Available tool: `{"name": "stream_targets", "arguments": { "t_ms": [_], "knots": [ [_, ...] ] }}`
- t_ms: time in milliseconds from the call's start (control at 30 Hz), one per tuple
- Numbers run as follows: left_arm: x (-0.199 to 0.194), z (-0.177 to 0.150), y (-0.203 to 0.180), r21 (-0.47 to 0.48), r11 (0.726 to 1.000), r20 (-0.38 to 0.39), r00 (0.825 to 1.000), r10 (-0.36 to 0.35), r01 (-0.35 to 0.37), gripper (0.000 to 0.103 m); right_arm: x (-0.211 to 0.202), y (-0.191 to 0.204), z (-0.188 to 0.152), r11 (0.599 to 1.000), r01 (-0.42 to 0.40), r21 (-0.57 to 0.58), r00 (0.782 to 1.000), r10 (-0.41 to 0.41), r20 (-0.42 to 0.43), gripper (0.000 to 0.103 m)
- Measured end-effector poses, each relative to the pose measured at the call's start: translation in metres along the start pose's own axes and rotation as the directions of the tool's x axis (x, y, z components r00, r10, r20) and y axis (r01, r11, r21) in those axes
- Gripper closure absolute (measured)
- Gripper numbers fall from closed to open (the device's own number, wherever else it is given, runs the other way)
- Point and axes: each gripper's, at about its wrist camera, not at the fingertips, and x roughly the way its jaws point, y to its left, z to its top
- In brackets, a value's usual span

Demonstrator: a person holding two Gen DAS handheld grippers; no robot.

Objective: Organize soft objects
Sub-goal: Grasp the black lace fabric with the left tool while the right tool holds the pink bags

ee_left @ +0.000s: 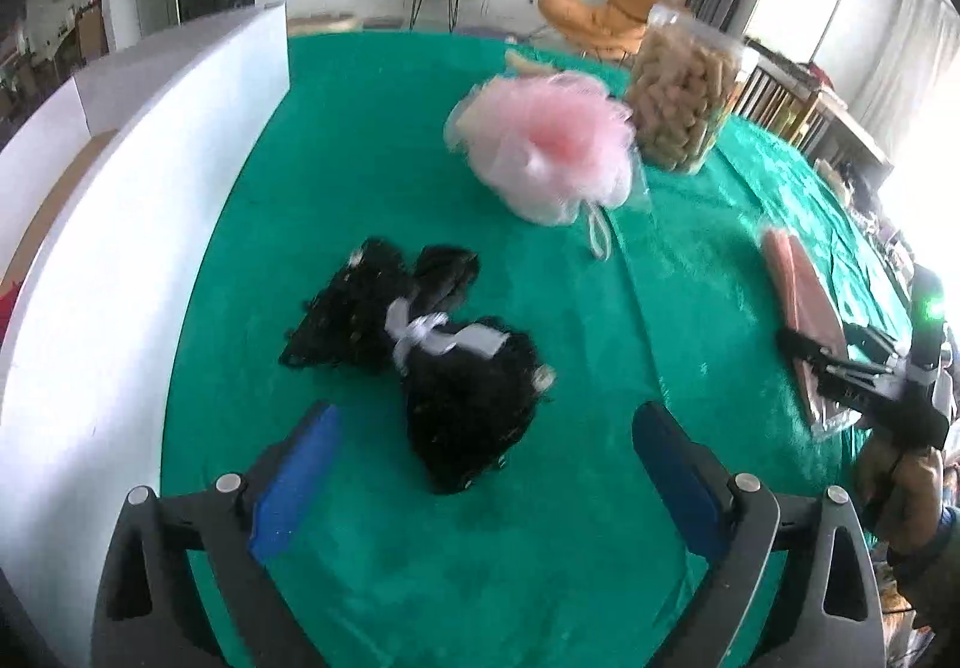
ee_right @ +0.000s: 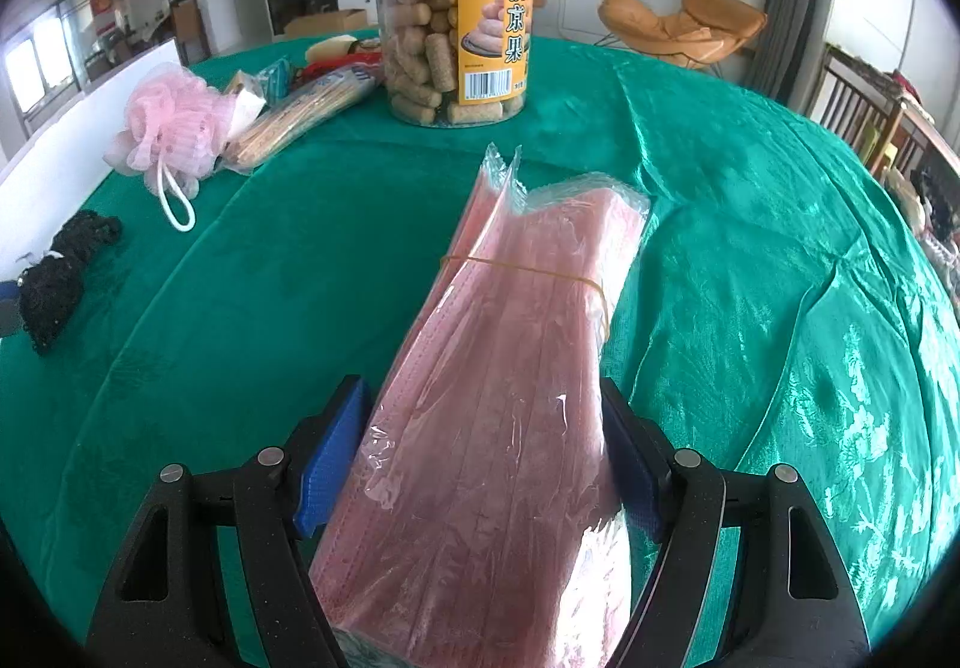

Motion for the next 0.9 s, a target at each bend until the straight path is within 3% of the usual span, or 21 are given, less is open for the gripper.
{"name": "stream_targets", "arguments": {
  "t_ms": [200, 300, 433, 500, 900],
  "knots": [
    [0.037, 0.017, 0.004, -0.118, 0.984, -0.026, 0.991, 0.132, -0.134, 0.006, 0.000, 0.000, 0.000, 1.000, 0.000, 0.000, 1.000, 0.000, 0.000, 0.026],
    [0.057, 0.015, 0.006, -0.173, 0.960, -0.065, 0.975, 0.213, -0.221, 0.006, 0.002, -0.001, 0.002, 1.000, -0.002, 0.002, 1.000, 0.002, 0.000, 0.026],
    [0.062, 0.007, -0.004, -0.148, 0.943, -0.028, 0.954, 0.297, -0.298, 0.005, 0.002, -0.001, 0.002, 1.000, -0.001, 0.001, 1.000, 0.001, 0.000, 0.026],
    [0.063, 0.003, -0.005, -0.147, 0.945, -0.015, 0.956, 0.293, -0.292, 0.000, 0.002, -0.001, 0.001, 1.000, 0.002, -0.001, 1.000, -0.002, 0.000, 0.025],
    [0.061, 0.000, -0.005, -0.129, 0.950, 0.013, 0.957, 0.289, -0.285, 0.000, 0.002, 0.000, 0.001, 1.000, 0.008, 0.000, 1.000, -0.008, 0.000, 0.024]
  ]
}}
